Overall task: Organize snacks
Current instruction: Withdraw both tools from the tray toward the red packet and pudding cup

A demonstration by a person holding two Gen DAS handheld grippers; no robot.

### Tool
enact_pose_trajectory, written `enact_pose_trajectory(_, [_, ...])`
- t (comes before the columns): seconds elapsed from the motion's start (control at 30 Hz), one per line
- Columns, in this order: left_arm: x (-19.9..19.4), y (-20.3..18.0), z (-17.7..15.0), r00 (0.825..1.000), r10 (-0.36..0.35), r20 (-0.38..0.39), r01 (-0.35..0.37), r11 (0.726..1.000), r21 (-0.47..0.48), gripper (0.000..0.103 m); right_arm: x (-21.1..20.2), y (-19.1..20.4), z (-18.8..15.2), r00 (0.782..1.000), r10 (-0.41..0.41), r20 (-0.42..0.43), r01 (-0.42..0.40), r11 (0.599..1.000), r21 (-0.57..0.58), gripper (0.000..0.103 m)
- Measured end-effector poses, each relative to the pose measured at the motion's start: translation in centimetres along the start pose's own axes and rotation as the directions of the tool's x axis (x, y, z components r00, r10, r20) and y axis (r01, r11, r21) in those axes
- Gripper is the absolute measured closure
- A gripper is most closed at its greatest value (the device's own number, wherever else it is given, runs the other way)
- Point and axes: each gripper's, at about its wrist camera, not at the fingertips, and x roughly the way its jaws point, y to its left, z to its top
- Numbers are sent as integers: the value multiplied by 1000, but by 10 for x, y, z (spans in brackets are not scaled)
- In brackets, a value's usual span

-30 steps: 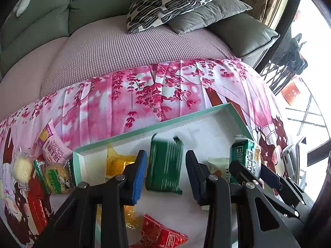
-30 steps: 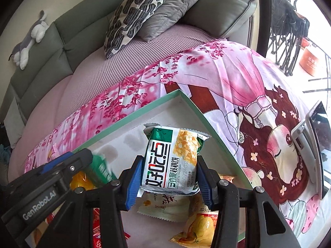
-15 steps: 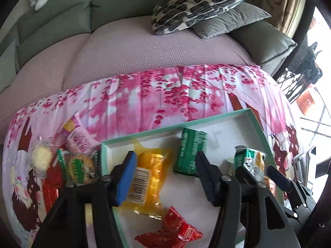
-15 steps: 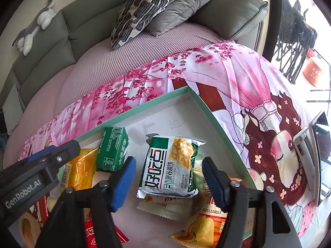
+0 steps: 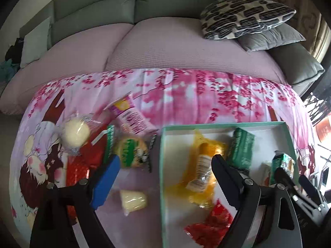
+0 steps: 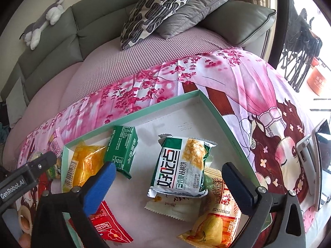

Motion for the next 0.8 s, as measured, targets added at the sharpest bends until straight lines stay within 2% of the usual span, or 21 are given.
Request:
enact_pose_trajectory(0.13, [-3, 18, -10, 1000, 25, -2, -25, 999, -23, 13, -5, 2, 0, 1000, -26, 16, 26, 1000, 4, 0])
enact_pose_trajectory(0.33, [-5, 54, -21, 998, 56, -23, -58, 994, -89, 13, -17, 8, 1, 999, 31, 39, -32, 999, 16, 0])
enact_pose_trajectory(0.47, [-9, 78, -30, 995, 92, -28, -94, 987, -133, 13, -21, 18, -1, 999, 30, 30, -30, 1000, 7, 0])
enact_pose_trajectory(0.6, [-7, 98, -42, 992, 117, -47, -123, 979, -160, 13, -30, 37, -6, 999, 41, 35, -40, 999, -30, 0])
enact_pose_trajectory(0.8, [1, 130, -60, 986, 138, -95, -156, 963, -220, 13, -42, 79, -19, 993, 114, 41, -108, 986, -128, 0])
